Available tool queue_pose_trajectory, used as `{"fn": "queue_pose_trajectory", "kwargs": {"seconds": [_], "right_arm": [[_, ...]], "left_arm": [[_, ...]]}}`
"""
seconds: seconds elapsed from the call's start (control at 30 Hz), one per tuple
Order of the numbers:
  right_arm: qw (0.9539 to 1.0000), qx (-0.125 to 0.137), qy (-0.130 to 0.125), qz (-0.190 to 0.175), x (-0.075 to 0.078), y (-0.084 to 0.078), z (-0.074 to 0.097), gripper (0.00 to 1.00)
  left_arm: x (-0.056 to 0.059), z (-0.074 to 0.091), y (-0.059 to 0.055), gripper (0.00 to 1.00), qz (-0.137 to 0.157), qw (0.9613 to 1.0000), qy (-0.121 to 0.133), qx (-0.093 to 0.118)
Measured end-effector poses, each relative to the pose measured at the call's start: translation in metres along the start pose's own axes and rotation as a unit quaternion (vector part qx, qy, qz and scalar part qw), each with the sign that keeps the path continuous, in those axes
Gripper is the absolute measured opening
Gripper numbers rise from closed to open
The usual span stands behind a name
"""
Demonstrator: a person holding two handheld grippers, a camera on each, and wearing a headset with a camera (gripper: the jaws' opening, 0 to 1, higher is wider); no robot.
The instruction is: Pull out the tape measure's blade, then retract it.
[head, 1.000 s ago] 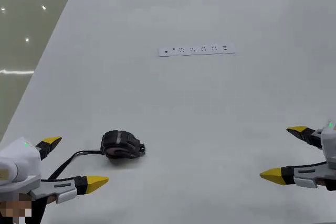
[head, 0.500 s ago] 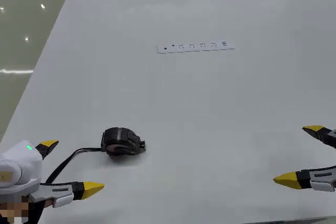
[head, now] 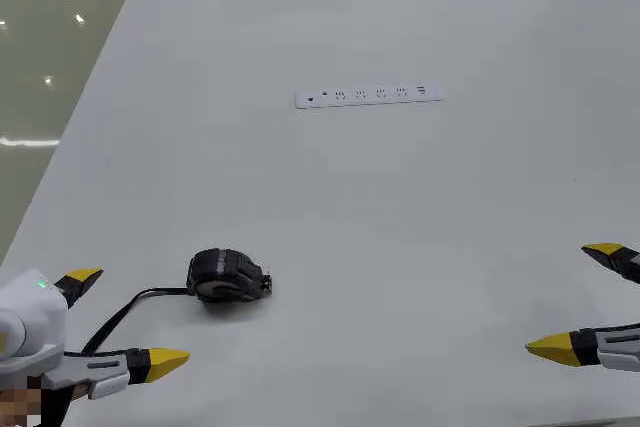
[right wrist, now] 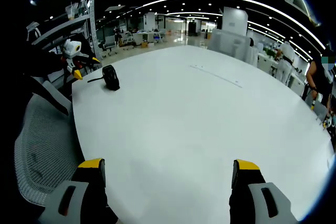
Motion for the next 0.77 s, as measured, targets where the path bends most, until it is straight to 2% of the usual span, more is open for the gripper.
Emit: {"fn": "queue_pose_trajectory", "kwargs": {"seconds": [0.5, 0.77], "right_arm": [[1.0000, -0.001, 0.003, 0.005, 0.0062, 0.0039, -0.0033, 0.99], [0.9999, -0.004, 0.007, 0.007, 0.0036, 0.0041, -0.0071, 0.99]], "left_arm": [[-0.0050, 0.0025, 0.0002, 0.99, 0.008, 1.0000, 0.004, 0.004], [-0.0079, 0.0004, 0.0025, 0.99, 0.006, 1.0000, 0.002, 0.005]]}}
Point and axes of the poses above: the centre of the closed fingertips' face, and the gripper's own axes: z roughly backward along the fingers, x roughly to its right, y roughly out of its top, the point moved 9 cm from there along z, roughly backward along the fingers, and after that the axes turned 10 degrees about x, right-handed, at the moved point
